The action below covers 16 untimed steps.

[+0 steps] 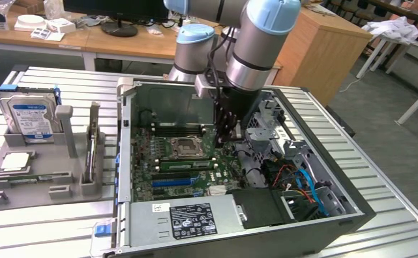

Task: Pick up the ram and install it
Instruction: 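Press down the ram until it locks into place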

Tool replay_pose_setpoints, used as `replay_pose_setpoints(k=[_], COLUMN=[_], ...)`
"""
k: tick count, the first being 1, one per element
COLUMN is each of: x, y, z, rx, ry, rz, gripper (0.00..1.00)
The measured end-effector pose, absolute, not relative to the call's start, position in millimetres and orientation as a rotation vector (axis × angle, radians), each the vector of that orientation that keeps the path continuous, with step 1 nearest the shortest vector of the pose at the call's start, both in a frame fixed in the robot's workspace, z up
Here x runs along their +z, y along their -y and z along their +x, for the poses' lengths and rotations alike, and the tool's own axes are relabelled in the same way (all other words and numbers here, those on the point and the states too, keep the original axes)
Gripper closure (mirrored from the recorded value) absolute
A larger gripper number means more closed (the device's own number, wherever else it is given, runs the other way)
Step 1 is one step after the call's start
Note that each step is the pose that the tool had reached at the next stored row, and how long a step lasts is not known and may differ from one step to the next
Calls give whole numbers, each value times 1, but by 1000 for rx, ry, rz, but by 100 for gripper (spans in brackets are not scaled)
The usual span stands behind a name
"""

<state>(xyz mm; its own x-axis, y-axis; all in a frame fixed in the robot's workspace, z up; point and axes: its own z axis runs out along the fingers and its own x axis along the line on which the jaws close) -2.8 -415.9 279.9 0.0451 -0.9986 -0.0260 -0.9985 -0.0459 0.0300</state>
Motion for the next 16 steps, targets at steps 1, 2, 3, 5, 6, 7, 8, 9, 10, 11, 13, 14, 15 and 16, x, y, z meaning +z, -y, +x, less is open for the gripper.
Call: replay_pose_setpoints(k=[1, 2, 3, 5, 6, 7, 8, 9, 10, 11, 13, 14, 15, 16], x=[279, 277, 276, 276, 276, 276, 276, 276, 276, 276, 276, 276, 276, 276], y=[416, 416, 416, 416, 416, 416, 416, 416, 416, 416, 416, 416, 416, 416], z=[-3, -3, -3, -3, -3, -3, -3, -3, -3, -3, -3, -3, -3, -3], rx=[-62, -62, -62, -62, -62, -62, -62, -62, -62, -62, -62, -62, -62, -62], ry=[2167, 2167, 2167, 2167, 2167, 2167, 2167, 2170, 2176, 2185, 2193, 2193, 2193, 2194], rz=[2268, 2268, 2268, 2268, 2268, 2268, 2268, 2266, 2260, 2251, 2244, 2244, 2244, 2243], gripper=[89, 89, 89, 89, 89, 89, 89, 89, 89, 89, 89, 89, 89, 89])
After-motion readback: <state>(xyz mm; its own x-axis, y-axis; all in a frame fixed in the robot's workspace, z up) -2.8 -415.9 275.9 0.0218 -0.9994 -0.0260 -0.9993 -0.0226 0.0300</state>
